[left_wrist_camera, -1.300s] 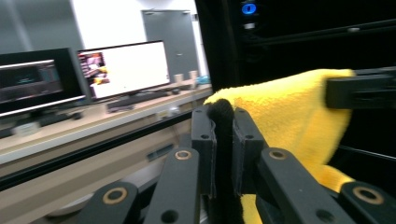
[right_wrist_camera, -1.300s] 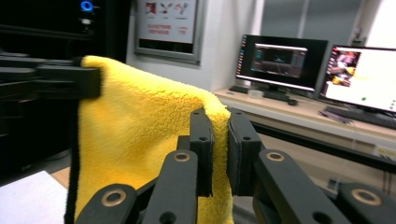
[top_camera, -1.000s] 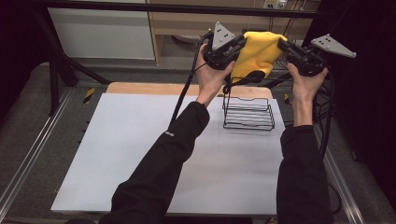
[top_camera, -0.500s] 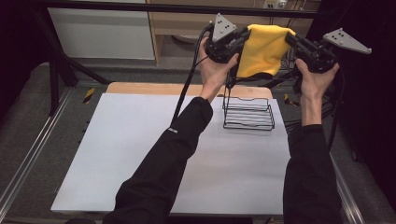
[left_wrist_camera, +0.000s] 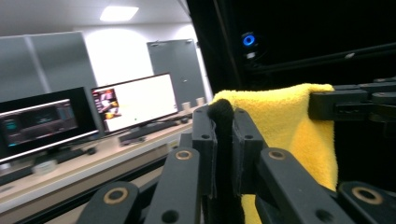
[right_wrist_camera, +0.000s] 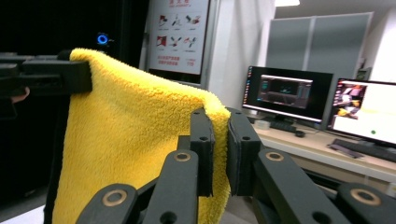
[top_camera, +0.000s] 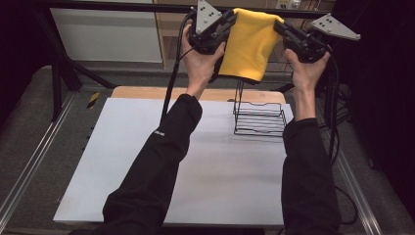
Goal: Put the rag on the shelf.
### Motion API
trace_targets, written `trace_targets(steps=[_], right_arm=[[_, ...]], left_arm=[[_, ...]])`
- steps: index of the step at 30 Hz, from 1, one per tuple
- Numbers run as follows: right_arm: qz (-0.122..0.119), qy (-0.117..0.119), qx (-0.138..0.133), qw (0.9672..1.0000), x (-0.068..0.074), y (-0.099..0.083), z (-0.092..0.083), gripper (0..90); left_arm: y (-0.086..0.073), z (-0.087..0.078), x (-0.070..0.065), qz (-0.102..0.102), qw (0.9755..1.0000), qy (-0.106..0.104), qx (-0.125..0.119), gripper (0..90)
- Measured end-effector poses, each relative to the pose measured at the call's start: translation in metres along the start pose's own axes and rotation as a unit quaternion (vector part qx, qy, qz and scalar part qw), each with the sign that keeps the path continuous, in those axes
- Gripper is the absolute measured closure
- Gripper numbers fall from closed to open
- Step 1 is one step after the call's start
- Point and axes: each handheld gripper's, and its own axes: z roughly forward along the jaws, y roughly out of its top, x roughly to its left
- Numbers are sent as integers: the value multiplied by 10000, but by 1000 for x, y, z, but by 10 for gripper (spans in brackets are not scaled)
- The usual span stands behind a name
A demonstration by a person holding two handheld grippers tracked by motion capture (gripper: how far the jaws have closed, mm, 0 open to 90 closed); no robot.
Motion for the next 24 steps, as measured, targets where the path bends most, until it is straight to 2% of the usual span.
trace_targets(steps=[2, 3, 4, 7, 12, 14, 16, 18, 24], right_arm=[[30, 78, 2, 10000, 6, -3, 8, 831], [91, 136, -8, 9999, 9, -5, 13, 832], [92, 156, -8, 9998, 12, -6, 16, 832], [191, 254, 3, 9995, 19, -10, 25, 832], [57, 276, 274, 9992, 26, -22, 32, 831], [91, 230, 268, 9993, 22, -24, 28, 831], [111, 146, 336, 9993, 16, -27, 23, 831], [94, 63, 404, 9991, 10, -30, 16, 830], [143, -212, 372, 9990, -13, -29, -12, 830]], left_arm=[[-2, -3, 8, 109, 9998, 119, 66, 819], [-2, -3, 8, 109, 9998, 119, 66, 819], [-3, -5, 15, 138, 9996, 215, 126, 819], [-7, -6, 24, 149, 9991, 328, 228, 819], [-20, -6, 26, 57, 9990, 277, 335, 819], [-26, -5, 22, -34, 9993, 185, 337, 819], [-30, 0, 13, 32, 9993, 78, 370, 819], [-32, 4, 3, 16, 9994, -22, 345, 819], [-32, 18, -27, -11, 9990, -354, 288, 819]])
